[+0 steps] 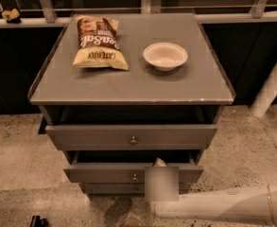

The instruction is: Open middle drawer

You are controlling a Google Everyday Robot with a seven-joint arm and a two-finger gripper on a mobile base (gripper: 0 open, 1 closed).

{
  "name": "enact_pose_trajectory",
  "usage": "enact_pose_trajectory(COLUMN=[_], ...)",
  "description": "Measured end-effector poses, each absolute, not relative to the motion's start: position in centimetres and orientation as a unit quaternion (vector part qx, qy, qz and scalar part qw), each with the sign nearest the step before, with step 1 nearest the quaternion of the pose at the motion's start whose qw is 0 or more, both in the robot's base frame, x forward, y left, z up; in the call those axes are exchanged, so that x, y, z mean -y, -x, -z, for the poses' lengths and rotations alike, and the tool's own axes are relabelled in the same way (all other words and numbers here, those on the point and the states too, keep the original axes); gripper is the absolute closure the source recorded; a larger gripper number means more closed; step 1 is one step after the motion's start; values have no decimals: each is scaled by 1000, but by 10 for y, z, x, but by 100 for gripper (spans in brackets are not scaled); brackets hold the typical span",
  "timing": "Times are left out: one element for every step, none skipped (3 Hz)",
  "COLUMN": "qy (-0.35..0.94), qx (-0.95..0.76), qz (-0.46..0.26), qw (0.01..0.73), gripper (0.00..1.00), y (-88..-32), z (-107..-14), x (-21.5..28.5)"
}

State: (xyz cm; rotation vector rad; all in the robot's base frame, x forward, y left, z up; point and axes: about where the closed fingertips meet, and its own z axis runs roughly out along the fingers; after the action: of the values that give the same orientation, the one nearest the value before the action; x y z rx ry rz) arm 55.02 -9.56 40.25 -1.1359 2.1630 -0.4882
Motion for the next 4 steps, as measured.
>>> enact_pose_trajectory(qy=[432, 431, 435, 438], qx=[-823, -824, -822, -819], qz=[186, 182, 178, 171], qw=[319, 321, 321, 329], gripper=[100, 100, 100, 100], y=[-550, -530, -520, -494], z=[-404, -403, -407, -414], x=[96, 94, 88, 86])
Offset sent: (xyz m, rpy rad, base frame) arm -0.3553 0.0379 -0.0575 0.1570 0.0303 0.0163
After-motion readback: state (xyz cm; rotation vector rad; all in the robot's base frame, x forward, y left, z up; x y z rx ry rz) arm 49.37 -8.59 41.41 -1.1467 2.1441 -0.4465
